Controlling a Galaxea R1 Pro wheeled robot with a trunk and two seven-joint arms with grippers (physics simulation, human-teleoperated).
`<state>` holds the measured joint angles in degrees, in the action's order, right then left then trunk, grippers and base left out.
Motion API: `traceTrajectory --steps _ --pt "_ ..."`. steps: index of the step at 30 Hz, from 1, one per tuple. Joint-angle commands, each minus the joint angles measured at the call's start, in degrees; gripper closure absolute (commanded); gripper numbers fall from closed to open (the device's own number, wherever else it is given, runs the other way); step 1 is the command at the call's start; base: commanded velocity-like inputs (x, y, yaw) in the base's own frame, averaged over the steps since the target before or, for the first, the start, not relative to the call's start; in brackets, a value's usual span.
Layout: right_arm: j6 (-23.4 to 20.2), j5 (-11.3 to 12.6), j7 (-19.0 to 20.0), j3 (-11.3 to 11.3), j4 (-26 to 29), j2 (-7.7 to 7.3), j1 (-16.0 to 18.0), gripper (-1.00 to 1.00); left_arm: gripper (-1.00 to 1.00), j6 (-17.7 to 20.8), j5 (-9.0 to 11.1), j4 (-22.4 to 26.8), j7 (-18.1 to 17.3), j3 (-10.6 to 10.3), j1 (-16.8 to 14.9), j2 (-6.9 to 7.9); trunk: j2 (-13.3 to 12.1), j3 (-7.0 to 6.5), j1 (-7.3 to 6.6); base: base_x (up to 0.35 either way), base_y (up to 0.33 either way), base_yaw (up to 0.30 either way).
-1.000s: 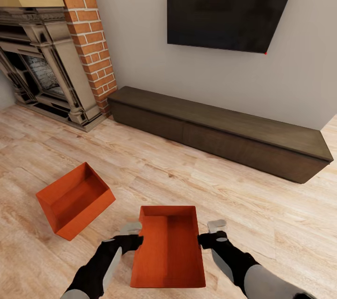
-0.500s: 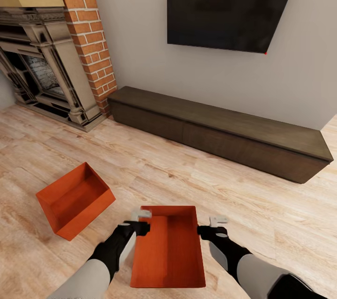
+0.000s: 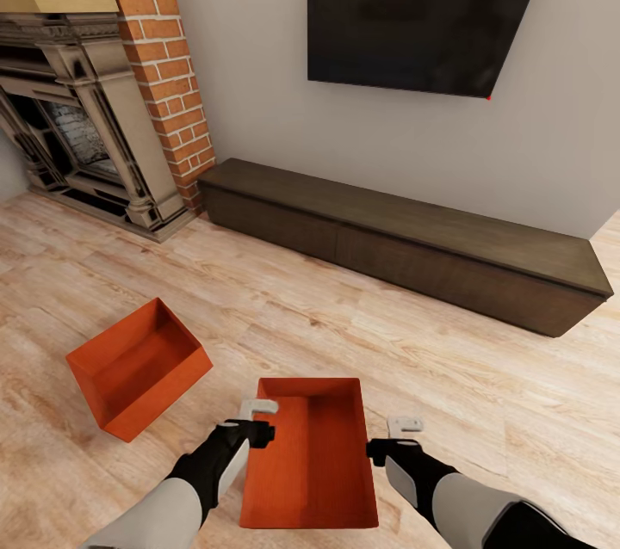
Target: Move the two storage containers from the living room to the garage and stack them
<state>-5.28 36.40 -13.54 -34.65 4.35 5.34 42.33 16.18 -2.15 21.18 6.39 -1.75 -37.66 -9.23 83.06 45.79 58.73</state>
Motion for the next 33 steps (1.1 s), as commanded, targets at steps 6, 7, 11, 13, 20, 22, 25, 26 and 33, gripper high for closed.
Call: traceTrajectory --steps 6,7,11,13,20,22,25,26,33 --pt "-4.78 0.16 -0.35 -0.5 0.2 0.37 0.03 -1.0 -1.0 0.33 0.09 -0.09 -0.01 0.04 -0.01 0.16 0.02 0.04 0.0 0.0 0.0 0.0" --pt "-6.26 0.05 -0.36 -0.5 0.26 0.48 0.01 -1.0 -1.0 0.34 0.18 -0.35 -0.09 0.09 -0.02 0.16 0.02 0.04 0.0 0.0 0.0 0.0" --pt "-8.23 -0.22 -0.41 -0.58 0.79 1.42 0.14 -1.0 -1.0 0.34 0.52 -1.68 -0.13 0.12 -0.04 0.22 0.02 0.04 0.0 0.0 0.0 0.0" --pt "-7.8 -0.29 -0.42 -0.64 1.71 1.81 0.18 -1.0 -1.0 0.41 0.63 -2.3 -0.18 0.19 -0.05 0.37 0.02 0.04 0.0 0.0 0.0 0.0" --pt "-5.96 -0.36 -1.31 -0.66 2.73 2.25 0.21 -1.0 -1.0 7.17 1.07 -2.65 -0.15 0.32 -0.05 1.17 0.02 0.04 0.0 0.0 0.0 0.0" --pt "-5.64 -0.36 -2.23 -0.67 3.25 2.23 0.21 -1.0 -1.0 7.75 1.38 -2.67 -0.19 0.39 -0.05 1.95 0.02 0.04 0.0 0.0 0.0 0.0" --pt "-5.56 -0.37 -2.59 -0.67 4.48 2.24 0.21 -1.0 -1.0 4.86 1.8 -3.28 -0.16 0.48 -0.05 3.18 0.02 0.04 0.0 0.0 0.0 0.0" --pt "-5.52 -0.35 -2.64 -0.64 4.65 2.26 0.21 -1.0 -1.0 4.4 1.85 -3.43 -0.15 0.49 -0.05 3.31 0.02 0.04 0.0 0.0 0.0 0.0" --pt "-5.01 -0.46 -2.25 -0.73 5.11 2.49 0.15 -1.0 -1.0 3.0 2.02 -3.35 -0.19 0.68 -0.05 3.52 0.02 0.04 0.0 0.0 0.0 0.0"
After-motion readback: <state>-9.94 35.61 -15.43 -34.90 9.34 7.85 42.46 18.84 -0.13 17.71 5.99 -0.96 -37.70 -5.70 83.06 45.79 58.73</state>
